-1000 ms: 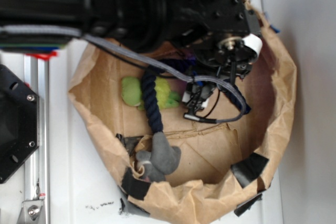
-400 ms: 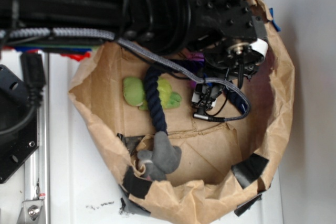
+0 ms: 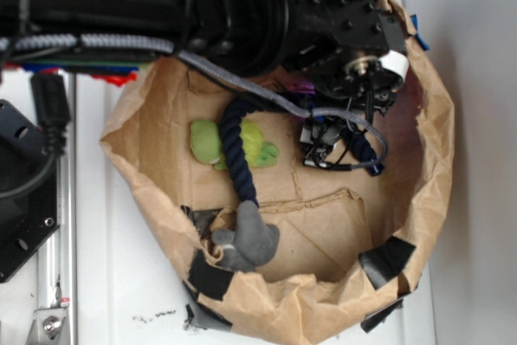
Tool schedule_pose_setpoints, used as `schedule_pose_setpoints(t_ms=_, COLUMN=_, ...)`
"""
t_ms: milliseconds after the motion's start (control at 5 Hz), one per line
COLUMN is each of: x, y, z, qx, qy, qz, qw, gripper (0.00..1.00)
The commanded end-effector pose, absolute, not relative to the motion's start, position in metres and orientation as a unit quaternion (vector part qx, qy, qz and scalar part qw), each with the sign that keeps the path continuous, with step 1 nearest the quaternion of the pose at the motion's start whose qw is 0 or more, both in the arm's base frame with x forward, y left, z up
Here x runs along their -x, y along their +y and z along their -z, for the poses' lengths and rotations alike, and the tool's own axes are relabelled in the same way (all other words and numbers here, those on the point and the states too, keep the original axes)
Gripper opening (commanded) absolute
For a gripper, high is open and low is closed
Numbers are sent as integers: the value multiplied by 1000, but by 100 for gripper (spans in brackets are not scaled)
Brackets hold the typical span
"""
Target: Grab the blue rope.
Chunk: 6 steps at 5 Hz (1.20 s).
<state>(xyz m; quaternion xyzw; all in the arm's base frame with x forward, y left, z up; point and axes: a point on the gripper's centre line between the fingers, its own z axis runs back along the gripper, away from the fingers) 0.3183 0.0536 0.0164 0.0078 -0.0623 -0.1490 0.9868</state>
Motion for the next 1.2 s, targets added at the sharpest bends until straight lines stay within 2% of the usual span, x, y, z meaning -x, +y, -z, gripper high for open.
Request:
schedule_pose_setpoints(t_ms=0, x=-322, y=53, z=-12, qx=1, qy=-66, qz=159, qw=985, gripper=0)
schedule_pose_setpoints(t_ms=400, x=-321, y=55, z=-17, qx=2, qy=-70, qz=154, qw=986, gripper=0)
schedule_pose_setpoints(t_ms=600, x=-310, y=43, z=-39, qx=20, qy=-82, qz=146, qw=986, gripper=0)
schedule_pose_setpoints(t_ms=800, x=-283, y=5, z=-76, qx=37, qy=-101, qz=139, qw=984, gripper=0)
schedule_pose_setpoints(t_ms=1000, x=-278, y=-5, z=-103, qx=52, qy=-98, qz=123, qw=986, gripper=0)
